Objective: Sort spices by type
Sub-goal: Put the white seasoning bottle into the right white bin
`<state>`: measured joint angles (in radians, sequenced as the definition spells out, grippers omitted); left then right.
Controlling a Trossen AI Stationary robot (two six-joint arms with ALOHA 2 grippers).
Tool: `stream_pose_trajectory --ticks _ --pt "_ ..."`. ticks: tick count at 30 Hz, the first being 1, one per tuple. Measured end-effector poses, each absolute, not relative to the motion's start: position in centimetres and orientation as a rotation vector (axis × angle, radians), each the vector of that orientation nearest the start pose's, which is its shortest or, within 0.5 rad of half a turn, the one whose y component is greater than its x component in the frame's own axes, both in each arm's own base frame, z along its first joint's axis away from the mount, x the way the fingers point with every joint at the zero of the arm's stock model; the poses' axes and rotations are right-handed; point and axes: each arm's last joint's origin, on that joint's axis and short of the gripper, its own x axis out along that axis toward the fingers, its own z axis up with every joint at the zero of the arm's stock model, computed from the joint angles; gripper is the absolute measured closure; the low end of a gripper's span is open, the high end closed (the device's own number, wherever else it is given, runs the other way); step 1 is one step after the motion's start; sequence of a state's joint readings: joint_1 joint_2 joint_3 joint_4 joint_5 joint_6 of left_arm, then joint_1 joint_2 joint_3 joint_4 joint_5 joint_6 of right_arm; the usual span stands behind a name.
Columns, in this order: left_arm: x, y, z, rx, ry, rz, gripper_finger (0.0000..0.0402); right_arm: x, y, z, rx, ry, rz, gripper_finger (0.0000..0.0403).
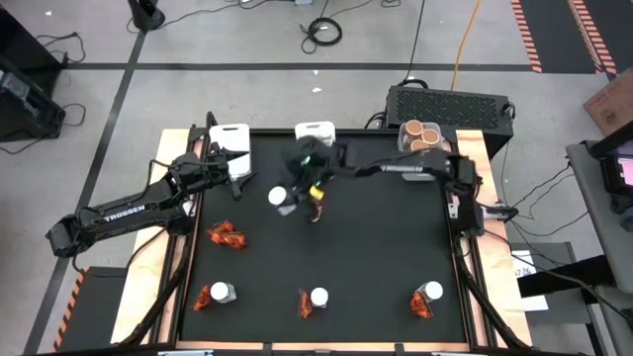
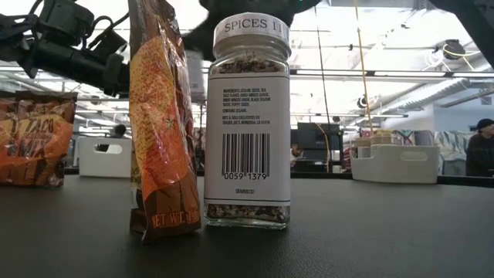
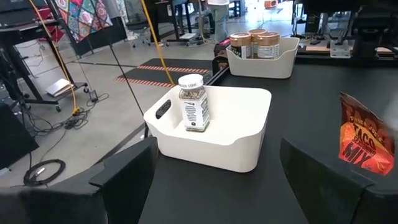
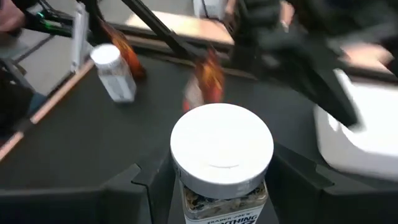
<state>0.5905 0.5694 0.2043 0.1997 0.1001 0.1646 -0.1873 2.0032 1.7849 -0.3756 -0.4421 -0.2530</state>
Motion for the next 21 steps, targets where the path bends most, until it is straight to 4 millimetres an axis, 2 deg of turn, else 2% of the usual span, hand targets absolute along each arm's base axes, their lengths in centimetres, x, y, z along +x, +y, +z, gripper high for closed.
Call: stream_pose_trajectory --ticks 5,12,15,18,21 --pt "12.1 7.7 19.9 0.105 0.197 0.474 0.0063 42.6 -11.9 29.3 -0.024 0.565 0.215 0.0204" --pt "12.1 7.7 19.9 0.105 0.196 0.475 0.0063 40.0 -18.7 27.4 0.072 0.434 -0.005 0.0204" --pt "12.1 7.7 19.9 0.107 0.196 0.474 0.0063 39.1 -20.4 26.2 0.096 0.422 -0.141 0.0204" --pt "12.1 7.7 19.9 0.112 0.196 0.474 0.0063 38.4 -21.7 24.9 0.133 0.430 -0.204 0.0204" --pt "12.1 7.7 19.9 0.113 0.194 0.474 0.0063 38.2 -22.2 24.8 0.162 0.397 -0.295 0.0203"
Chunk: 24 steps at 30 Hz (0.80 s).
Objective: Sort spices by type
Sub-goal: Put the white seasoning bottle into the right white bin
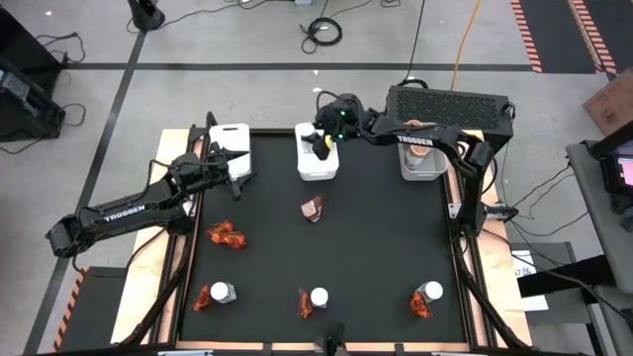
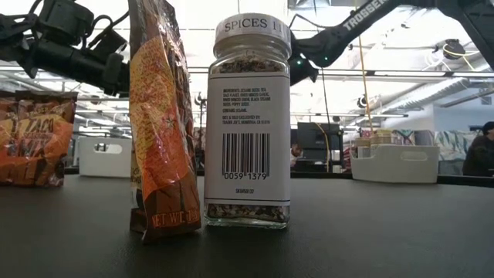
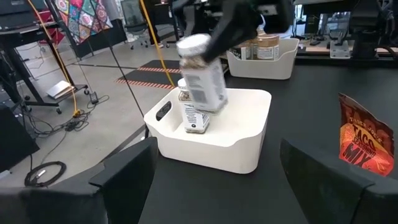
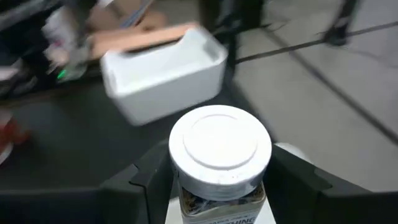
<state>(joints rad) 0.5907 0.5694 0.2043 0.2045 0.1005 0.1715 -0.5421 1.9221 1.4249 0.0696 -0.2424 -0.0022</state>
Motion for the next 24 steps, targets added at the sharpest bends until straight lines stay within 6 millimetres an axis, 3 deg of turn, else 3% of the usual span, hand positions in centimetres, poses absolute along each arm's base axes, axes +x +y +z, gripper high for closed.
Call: stream_pose_trajectory --ticks 3,15,24 --pt "12.1 7.7 19.9 0.112 0.194 0.475 0.0063 38.1 -22.4 24.7 0.195 0.380 -0.417 0.0203" --pt "12.1 7.7 19.9 0.112 0.194 0.475 0.0063 39.1 -20.9 24.2 0.328 0.352 -0.564 0.0202" --pt "12.1 7.7 19.9 0.111 0.195 0.474 0.0063 40.5 -17.4 23.9 0.426 0.365 -0.580 0.0202"
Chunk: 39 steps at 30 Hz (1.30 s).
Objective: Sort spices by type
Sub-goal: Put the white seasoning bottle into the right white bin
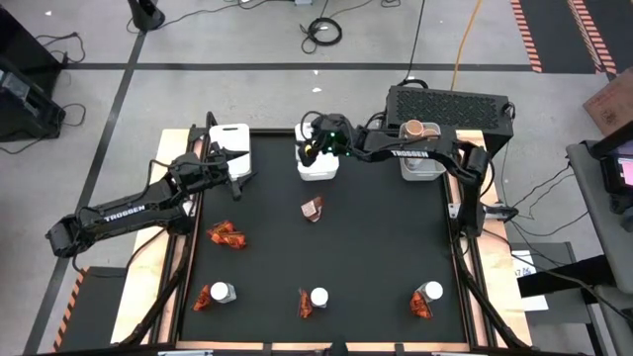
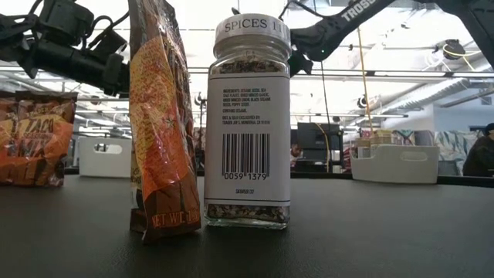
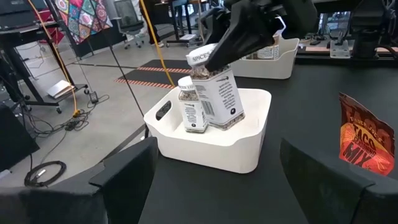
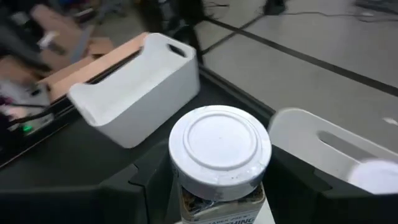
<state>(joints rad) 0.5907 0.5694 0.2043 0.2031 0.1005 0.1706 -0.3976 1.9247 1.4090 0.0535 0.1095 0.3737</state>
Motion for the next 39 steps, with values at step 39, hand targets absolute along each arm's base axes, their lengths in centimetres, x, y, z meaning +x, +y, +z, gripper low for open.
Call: stream_pose_trajectory --ticks 39 --pt "12.1 7.7 19.9 0.111 0.193 0.467 0.0063 40.6 -15.1 17.5 0.438 0.437 -1.251 0.0184"
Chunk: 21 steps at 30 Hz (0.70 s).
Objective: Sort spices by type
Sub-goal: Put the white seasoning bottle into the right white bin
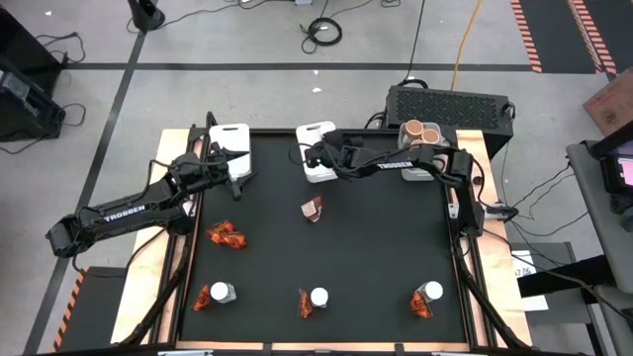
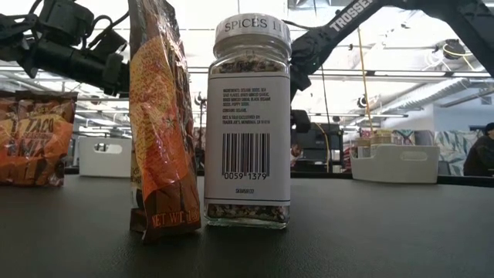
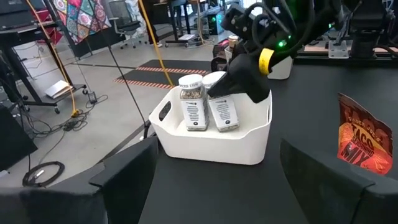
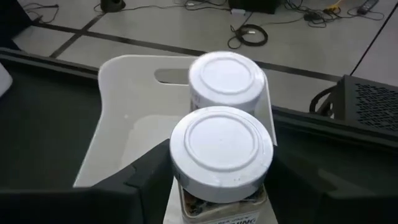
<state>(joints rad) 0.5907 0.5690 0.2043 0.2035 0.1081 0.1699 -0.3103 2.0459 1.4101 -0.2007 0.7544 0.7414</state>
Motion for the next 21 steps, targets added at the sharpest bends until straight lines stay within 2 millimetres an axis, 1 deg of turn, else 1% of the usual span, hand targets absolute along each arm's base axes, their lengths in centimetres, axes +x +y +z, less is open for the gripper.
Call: stream_pose_trajectory --ticks 6,21 --pt "12.08 7.69 19.90 0.109 0.191 0.456 0.0063 40.64 -15.14 17.62 0.435 0.432 -1.252 0.0169" --pt "12.08 7.68 19.91 0.105 0.188 0.456 0.0063 40.63 -15.22 17.63 0.372 0.478 -1.228 0.0167"
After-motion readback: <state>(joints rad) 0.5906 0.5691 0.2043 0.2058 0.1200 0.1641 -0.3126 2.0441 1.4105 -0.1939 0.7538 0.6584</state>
